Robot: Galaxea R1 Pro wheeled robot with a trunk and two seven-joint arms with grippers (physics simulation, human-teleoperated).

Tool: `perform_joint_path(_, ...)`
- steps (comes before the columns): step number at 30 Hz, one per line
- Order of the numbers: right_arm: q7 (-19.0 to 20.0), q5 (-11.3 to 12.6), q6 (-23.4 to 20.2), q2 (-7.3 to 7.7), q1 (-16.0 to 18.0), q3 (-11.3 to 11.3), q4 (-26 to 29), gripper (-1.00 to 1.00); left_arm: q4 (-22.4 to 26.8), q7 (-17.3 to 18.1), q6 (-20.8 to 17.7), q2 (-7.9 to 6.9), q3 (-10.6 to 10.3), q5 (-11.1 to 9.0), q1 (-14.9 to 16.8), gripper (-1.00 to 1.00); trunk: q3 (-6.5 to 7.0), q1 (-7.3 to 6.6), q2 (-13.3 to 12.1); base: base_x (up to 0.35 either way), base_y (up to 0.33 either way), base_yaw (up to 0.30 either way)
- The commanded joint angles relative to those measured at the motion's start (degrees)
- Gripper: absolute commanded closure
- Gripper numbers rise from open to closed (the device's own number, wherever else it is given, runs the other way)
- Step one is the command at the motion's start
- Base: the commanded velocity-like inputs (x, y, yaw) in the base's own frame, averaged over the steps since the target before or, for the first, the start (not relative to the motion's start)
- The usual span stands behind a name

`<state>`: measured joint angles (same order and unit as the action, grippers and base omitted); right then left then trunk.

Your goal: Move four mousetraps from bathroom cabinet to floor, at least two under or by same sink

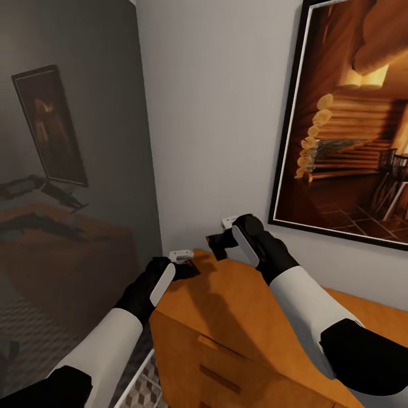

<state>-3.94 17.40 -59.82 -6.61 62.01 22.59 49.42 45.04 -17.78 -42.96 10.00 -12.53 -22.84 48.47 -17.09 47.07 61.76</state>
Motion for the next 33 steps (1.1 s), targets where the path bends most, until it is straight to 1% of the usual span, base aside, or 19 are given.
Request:
perform_joint_path(1, -0.42, 0.43, -0.18, 0.00, 0.05, 0.13, 0.17, 1.00, 0.04, -0.52, -0.15, -0.01, -0.11, -0.67, 0.04, -1.00, -0.08, 0.01, 0.05, 0.000, 0.000, 0.000)
perform_joint_path(5, -0.44, 0.42, -0.18, -0.19, 0.09, 0.20, 0.91, 1.00, 0.02, -0.51, -0.18, 0.00, -0.11, -0.93, 0.04, -1.00, -0.08, 0.01, 0.05, 0.000, 0.000, 0.000)
perform_joint_path(14, -0.45, 0.03, -0.18, -2.99, 0.12, -0.10, 3.82, 1.00, 0.97, -0.51, -0.19, 0.00, -0.22, -1.10, 0.04, -1.00, -0.08, 0.01, 0.05, 0.000, 0.000, 0.000)
perform_joint_path(19, -0.39, 0.17, -0.18, -3.39, 0.12, -0.16, 5.43, 1.00, 2.31, -0.51, -0.21, 0.00, -0.18, -1.08, 0.04, -1.00, -0.08, 0.01, 0.05, 0.000, 0.000, 0.000)
perform_joint_path(29, -0.47, 0.00, -0.18, -3.39, 0.10, -0.25, 8.64, 1.00, 5.52, -0.51, -0.65, 0.00, -0.13, -1.07, 0.04, -1.00, -0.08, 0.01, 0.05, 0.000, 0.000, 0.000)
perform_joint_path(30, -0.49, 0.00, -0.18, -3.39, 0.10, -0.25, 17.45, 1.00, 6.14, -0.51, -0.67, 0.00, -0.15, -1.09, 0.04, -1.00, -0.08, 0.01, 0.05, 0.010, 0.000, 0.000)
perform_joint_path(33, -0.52, -0.06, -0.18, -3.39, 0.09, -0.24, 17.46, 1.00, 6.10, -0.51, -0.68, 0.00, -0.20, -1.22, 0.04, -1.00, -0.08, 0.01, 0.05, 0.108, -0.025, 0.000)
